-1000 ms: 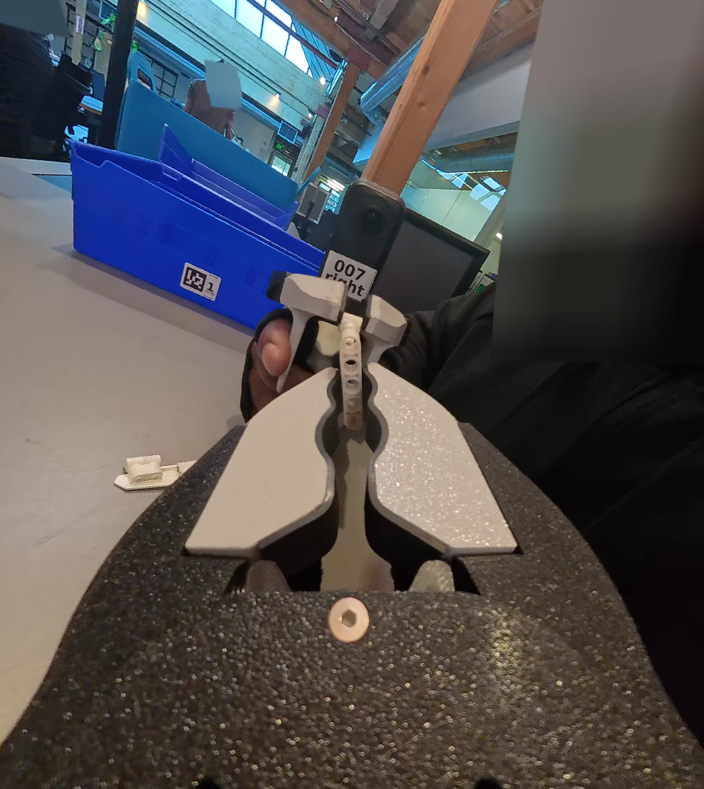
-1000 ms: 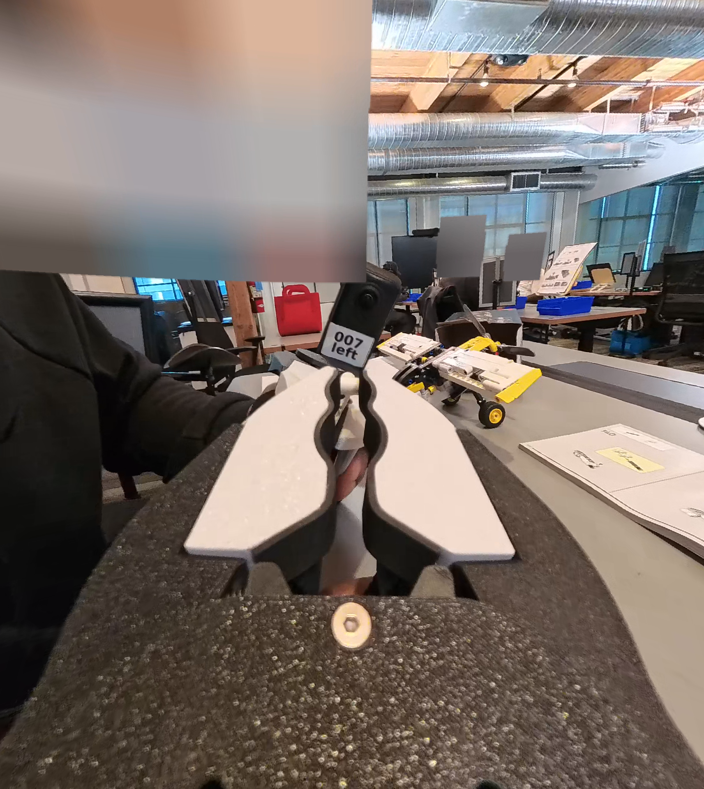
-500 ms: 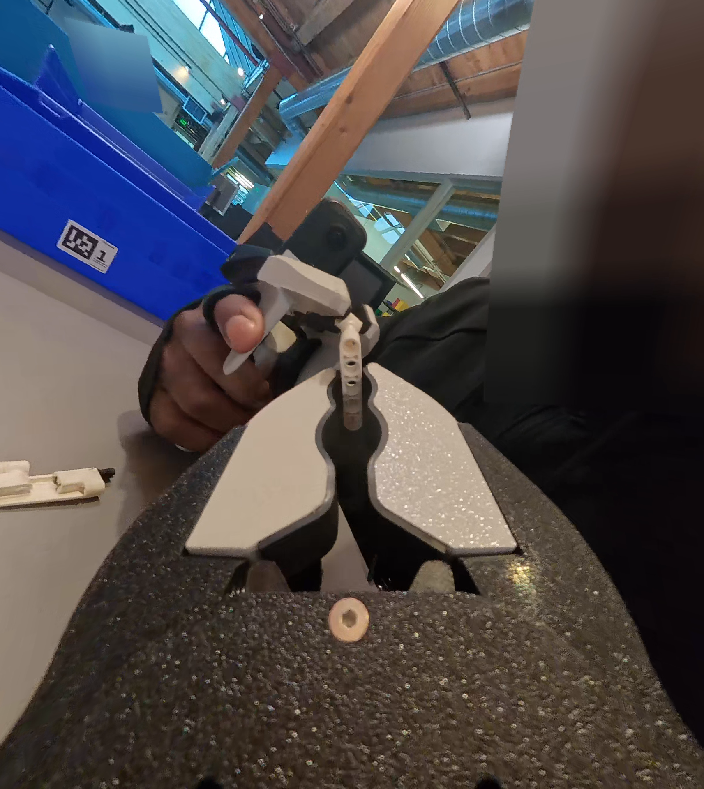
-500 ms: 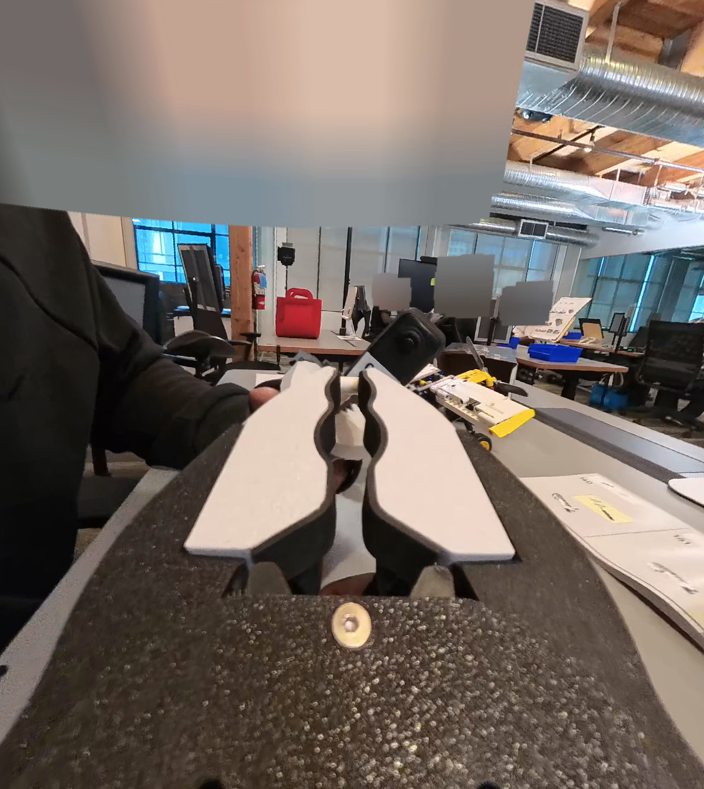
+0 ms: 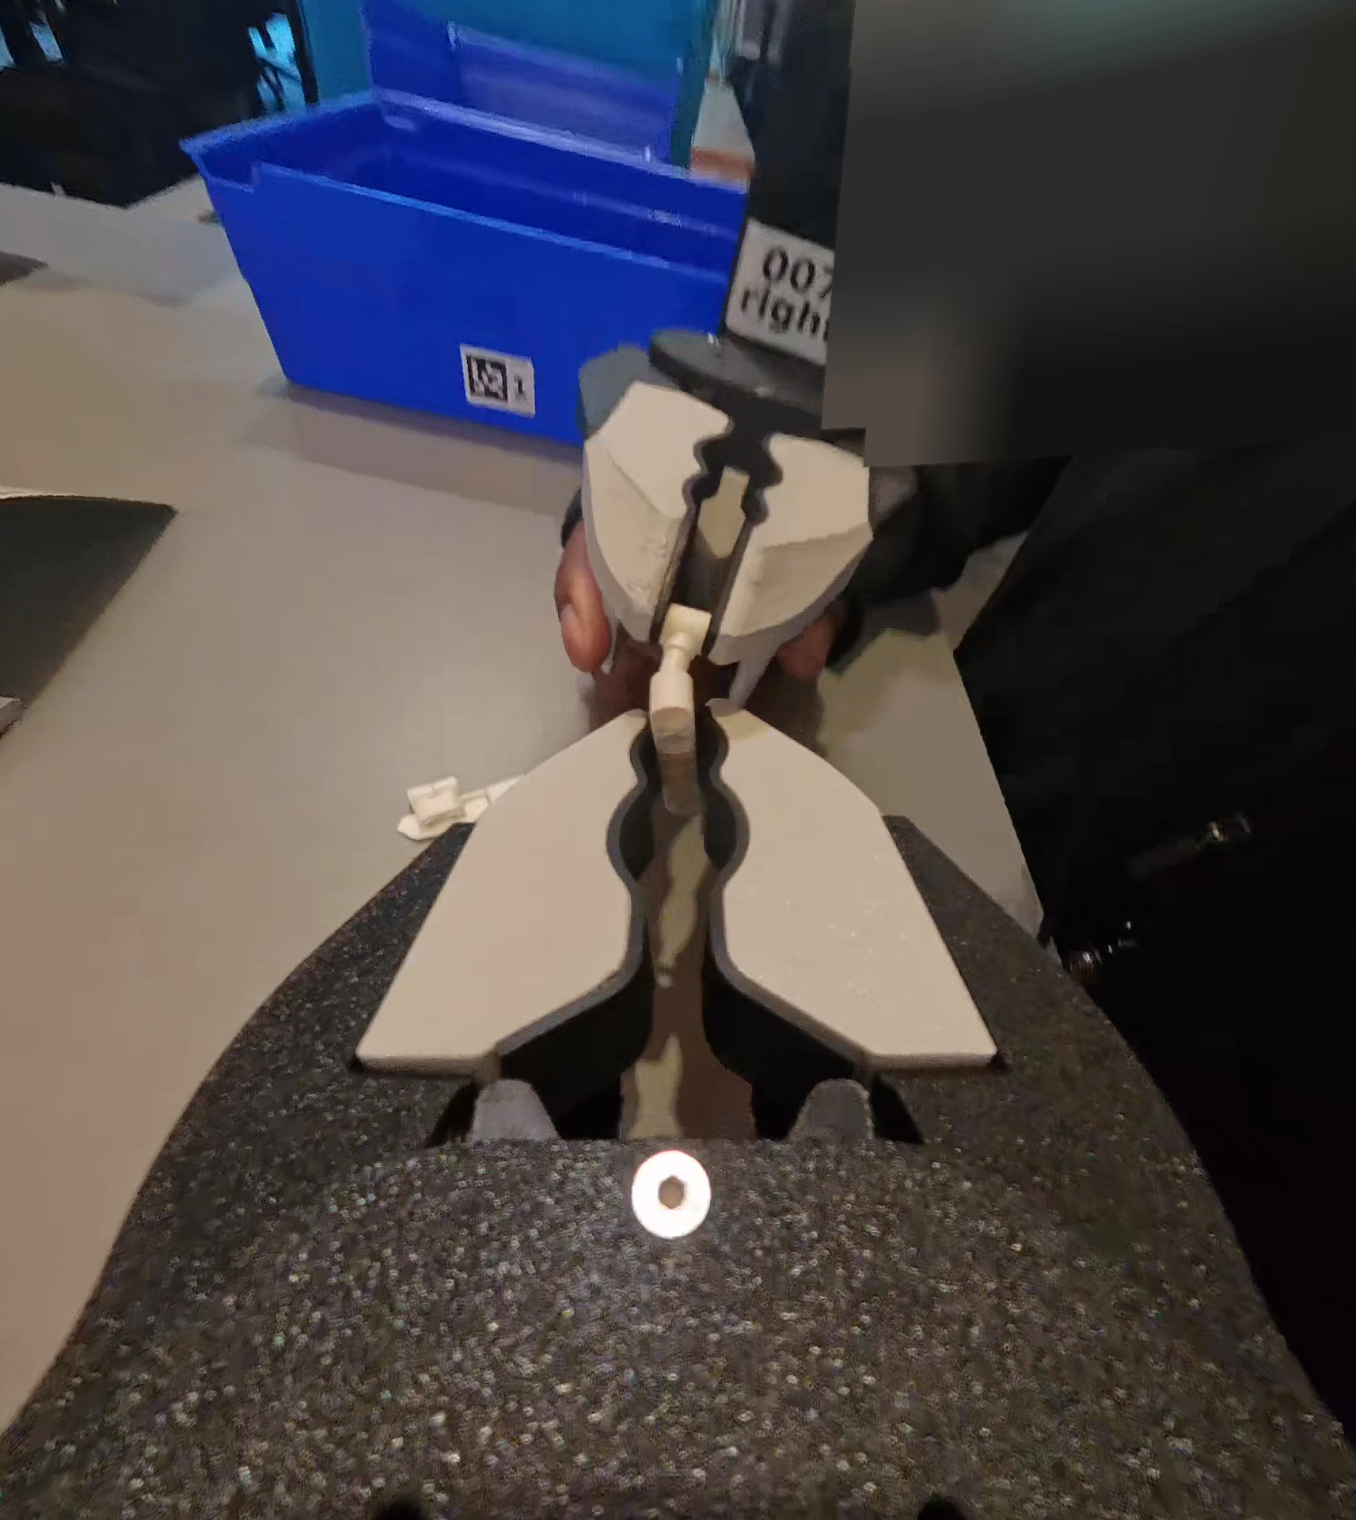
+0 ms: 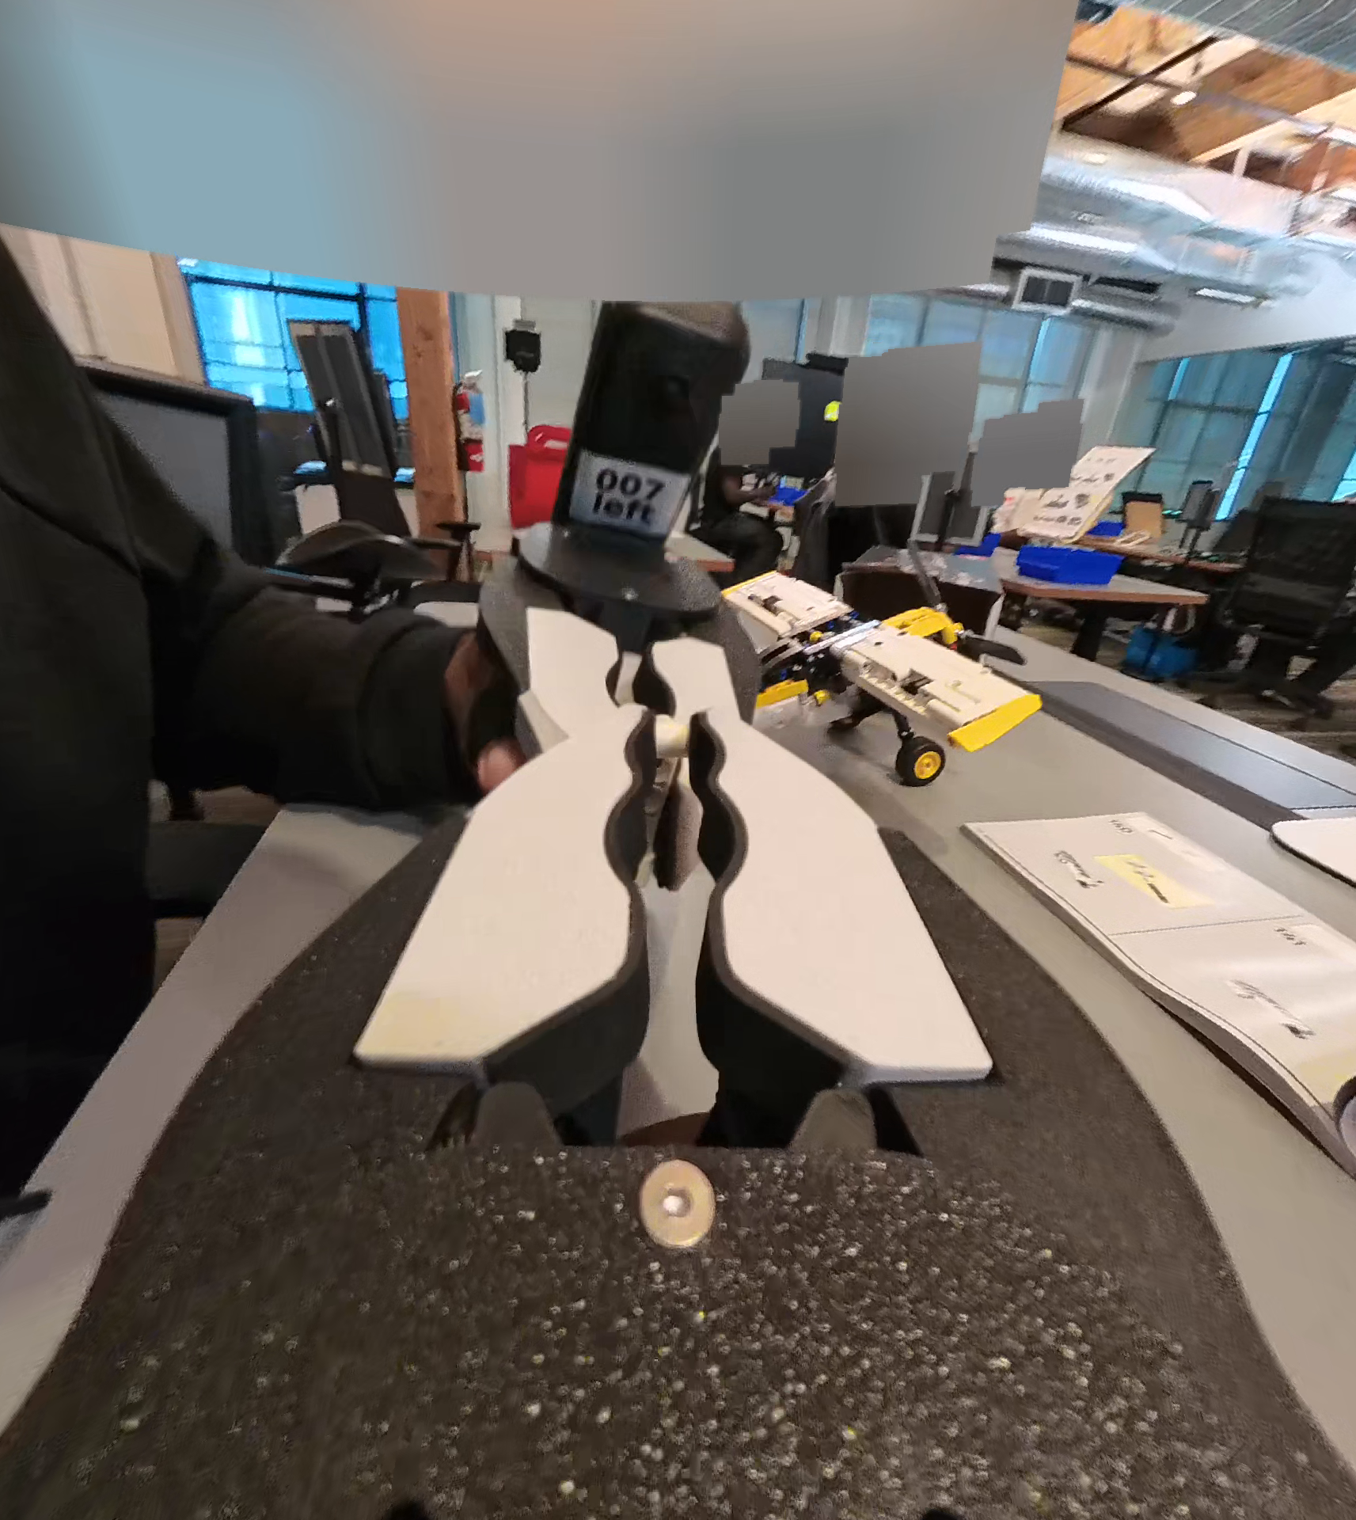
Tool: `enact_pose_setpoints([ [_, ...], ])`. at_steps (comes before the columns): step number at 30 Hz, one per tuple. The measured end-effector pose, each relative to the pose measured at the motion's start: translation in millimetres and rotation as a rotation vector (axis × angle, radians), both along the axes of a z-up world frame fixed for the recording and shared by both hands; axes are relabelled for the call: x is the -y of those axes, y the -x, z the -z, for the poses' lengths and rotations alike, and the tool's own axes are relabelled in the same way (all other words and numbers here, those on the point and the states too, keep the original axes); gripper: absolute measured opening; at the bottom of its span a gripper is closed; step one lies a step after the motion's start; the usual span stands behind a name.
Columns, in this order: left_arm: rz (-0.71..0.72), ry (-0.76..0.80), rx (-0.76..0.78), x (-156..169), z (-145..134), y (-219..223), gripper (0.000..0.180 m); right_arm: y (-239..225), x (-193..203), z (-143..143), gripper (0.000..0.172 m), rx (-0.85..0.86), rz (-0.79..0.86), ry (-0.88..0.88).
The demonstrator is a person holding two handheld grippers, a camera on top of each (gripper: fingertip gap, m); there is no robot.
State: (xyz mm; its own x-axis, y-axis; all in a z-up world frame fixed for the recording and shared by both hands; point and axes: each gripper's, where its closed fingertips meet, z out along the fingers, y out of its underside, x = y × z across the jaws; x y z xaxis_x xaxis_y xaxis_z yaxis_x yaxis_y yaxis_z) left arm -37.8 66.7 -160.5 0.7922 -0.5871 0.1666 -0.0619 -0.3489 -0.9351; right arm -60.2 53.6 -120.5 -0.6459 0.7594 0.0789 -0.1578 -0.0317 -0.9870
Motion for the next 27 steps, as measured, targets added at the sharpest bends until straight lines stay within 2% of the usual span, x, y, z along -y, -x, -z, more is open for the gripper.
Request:
enact_pose_setpoints([
  [2, 0.078, 0.072, 0.024, 5.8, 3.1, -7.8, 0.008, -4.2, 2.8, 2.5, 0.008, -0.001, -0.059, -0.033],
  [6, 0.282, 0.262, 0.187, 23.4, 7.4, -25.7, 0.008, -15.7, 13.1, 8.9, 0.008, -0.018, -0.193, -0.124],
  [10, 0.345, 0.366, 0.231, 27.6, 14.9, -32.0, 0.008, -20.5, 17.7, 17.3, 0.008, -0.019, -0.244, -0.207],
  [12, 0.306, 0.348, 0.208, 22.2, 19.5, -27.0, 0.008, -17.9, 15.4, 21.5, 0.008, -0.009, -0.227, -0.241],
  [15, 0.234, 0.279, 0.315, 12.4, 9.7, -14.0, 0.008, -11.7, 5.7, 20.9, 0.007, 0.006, -0.166, -0.212],
  [20, 0.107, 0.180, 0.630, 2.3, -12.7, 17.6, 0.008, -1.9, -6.5, 20.5, 0.008, -0.004, -0.002, -0.224],
  [25, -0.029, 0.112, 0.951, -13.1, -28.2, 44.1, 0.008, 11.1, -11.6, 22.3, 0.008, -0.052, 0.180, -0.326],
  [27, -0.034, 0.124, 1.009, -15.7, -27.4, 44.7, 0.008, 14.8, -11.3, 28.8, 0.008, -0.054, 0.226, -0.404],
])
